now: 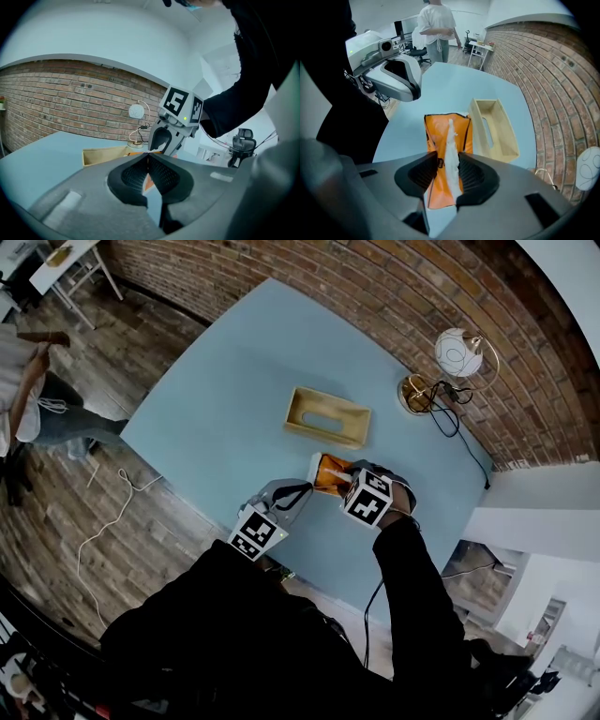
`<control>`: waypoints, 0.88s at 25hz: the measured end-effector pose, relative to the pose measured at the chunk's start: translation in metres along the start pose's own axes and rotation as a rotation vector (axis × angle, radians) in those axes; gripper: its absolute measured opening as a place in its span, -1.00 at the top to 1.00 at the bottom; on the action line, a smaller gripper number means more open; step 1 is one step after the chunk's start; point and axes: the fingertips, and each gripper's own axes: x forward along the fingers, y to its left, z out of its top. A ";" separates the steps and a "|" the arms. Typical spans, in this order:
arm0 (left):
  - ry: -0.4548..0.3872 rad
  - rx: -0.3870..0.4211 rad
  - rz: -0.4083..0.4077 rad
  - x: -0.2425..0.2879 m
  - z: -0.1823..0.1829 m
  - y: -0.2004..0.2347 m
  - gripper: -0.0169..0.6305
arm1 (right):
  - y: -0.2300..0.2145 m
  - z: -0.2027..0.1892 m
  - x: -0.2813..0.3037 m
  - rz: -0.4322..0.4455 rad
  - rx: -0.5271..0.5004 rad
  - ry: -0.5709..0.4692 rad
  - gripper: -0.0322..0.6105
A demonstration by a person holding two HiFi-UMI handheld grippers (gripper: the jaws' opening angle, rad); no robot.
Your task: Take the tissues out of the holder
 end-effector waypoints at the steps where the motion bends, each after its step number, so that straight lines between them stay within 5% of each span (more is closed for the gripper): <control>1: 0.002 -0.003 0.003 -0.002 -0.002 -0.002 0.92 | 0.004 0.000 0.001 0.003 0.001 -0.004 0.47; 22: 0.043 -0.041 0.046 -0.026 -0.047 -0.031 0.92 | 0.068 -0.008 0.036 0.035 0.061 -0.033 0.46</control>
